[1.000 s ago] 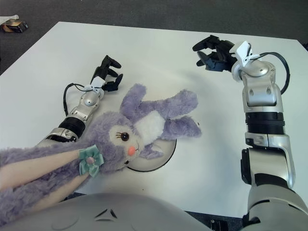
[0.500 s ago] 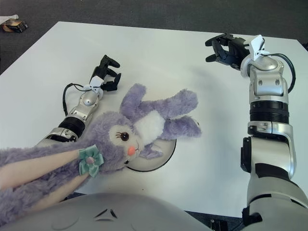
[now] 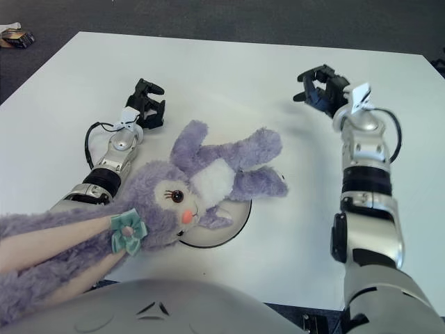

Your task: Put the doll into the plate.

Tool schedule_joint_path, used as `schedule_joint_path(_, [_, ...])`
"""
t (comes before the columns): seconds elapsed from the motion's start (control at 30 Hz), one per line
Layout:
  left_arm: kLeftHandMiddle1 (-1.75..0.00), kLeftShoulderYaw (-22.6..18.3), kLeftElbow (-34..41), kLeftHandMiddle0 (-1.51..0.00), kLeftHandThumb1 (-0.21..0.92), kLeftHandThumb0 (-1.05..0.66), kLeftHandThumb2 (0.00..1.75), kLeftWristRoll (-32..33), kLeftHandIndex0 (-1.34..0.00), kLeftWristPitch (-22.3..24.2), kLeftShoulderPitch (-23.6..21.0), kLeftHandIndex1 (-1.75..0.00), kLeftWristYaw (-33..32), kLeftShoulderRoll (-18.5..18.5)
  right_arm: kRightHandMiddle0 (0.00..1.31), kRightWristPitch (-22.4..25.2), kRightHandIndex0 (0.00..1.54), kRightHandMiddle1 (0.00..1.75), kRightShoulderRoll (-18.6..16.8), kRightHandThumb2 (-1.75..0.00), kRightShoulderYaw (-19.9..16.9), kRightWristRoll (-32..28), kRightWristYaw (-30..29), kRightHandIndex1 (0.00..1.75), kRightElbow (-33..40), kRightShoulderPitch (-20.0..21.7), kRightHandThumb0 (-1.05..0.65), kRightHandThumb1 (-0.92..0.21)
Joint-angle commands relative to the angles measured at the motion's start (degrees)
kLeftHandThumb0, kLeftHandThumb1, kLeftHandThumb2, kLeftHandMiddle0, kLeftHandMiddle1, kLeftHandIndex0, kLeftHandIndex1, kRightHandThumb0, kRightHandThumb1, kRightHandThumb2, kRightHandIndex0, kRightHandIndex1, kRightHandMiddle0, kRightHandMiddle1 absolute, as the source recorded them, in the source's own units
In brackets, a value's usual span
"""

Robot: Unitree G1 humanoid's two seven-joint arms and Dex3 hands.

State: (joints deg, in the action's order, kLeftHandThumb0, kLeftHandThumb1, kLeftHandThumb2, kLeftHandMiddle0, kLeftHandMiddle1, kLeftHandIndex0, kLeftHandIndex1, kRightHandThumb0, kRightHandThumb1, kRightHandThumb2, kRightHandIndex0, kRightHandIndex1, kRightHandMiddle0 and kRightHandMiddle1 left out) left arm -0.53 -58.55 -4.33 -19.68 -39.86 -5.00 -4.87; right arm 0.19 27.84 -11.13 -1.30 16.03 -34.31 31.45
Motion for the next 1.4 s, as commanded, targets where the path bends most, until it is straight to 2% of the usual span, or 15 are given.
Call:
schedule_joint_path(0.0, [-1.55,-1.49,-1.32,-0.54,0.57,-0.01,0.96,1.71,-0.21,0.61,1.4,-1.75,2.08,-0.29,0.31,-5.61,0.61,1.74,-3.41,-0.99,0.94,1.18,-3.99,1.45,-1.62,-2.54,-0.08,-0.53])
schedule_joint_path(0.07, [-1.56,-2.03,-1.43,-0.55,0.56,-0.01,0.98,2.52,-0.21,-0.09,1.5,-1.75,3.09,-0.27,0.33,-7.57,0.62,1.75,-4.81,-1.05,1.32,1.64,-5.78,1.47,-1.9,-3.26,-0.04,-0.48])
schedule_joint_path(0.2, [-1.59,-3.01,-2.1,-0.56,0.54,-0.01,1.02,3.72,-0.21,-1.21,1.64,-1.75,4.71,-0.41,0.35,-10.56,0.63,1.75,-6.65,-1.09,1.71,2.07,-8.8,1.48,-2.75,-4.44,-0.02,-0.44])
schedule_joint_path(0.5, [-1.62,-5.54,-3.82,-0.57,0.49,-0.01,1.09,6.22,-0.24,-3.61,1.81,-1.75,7.82,-0.3,0.41,-16.91,0.66,1.75,-7.9,-1.21,0.77,1.51,-12.38,1.52,-10.17,-3.55,-0.01,-0.35])
schedule_joint_path(0.77, [-1.57,-8.08,-4.44,-0.6,0.48,-0.01,1.09,9.0,-0.26,-5.87,2.35,-1.75,10.93,0.28,0.45,-17.98,0.74,1.75,-10.67,-1.4,-1.63,-2.7,-13.34,1.61,-12.23,-2.79,-0.01,-0.22])
schedule_joint_path(1.0, [-1.55,-9.93,-3.19,-0.66,0.41,-0.01,1.16,9.3,-0.31,-8.75,3.86,-1.75,5.95,1.92,0.49,-17.54,0.79,1.75,-15.11,-1.49,-3.19,-5.82,-15.37,1.65,-9.74,-4.06,-0.01,-0.15])
schedule_joint_path(1.13, [-1.61,-10.58,-2.48,-0.72,0.29,-0.01,1.32,9.09,-0.38,-9.33,4.76,-1.75,3.06,2.7,0.53,-18.9,0.82,1.75,-16.79,-1.55,-3.82,-6.42,-16.76,1.66,-9.54,-4.65,-0.01,-0.1])
schedule_joint_path(1.33, [-1.71,-10.83,-1.05,-0.78,0.16,-0.01,1.51,8.88,-0.47,-9.82,7.24,-1.75,1.11,3.33,0.6,-27.61,0.86,1.75,-19.68,-1.64,-4.91,-5.98,-19.85,1.68,-14.02,-5.32,-0.01,-0.02])
schedule_joint_path(1.37, [-1.71,-10.89,-0.87,-0.83,0.22,-0.1,1.43,8.99,-0.47,-9.74,7.57,-1.75,1.23,3.32,0.61,-28.92,0.86,1.75,-19.91,-1.65,-5.09,-6.03,-19.98,1.68,-15.19,-5.25,-0.01,-0.01])
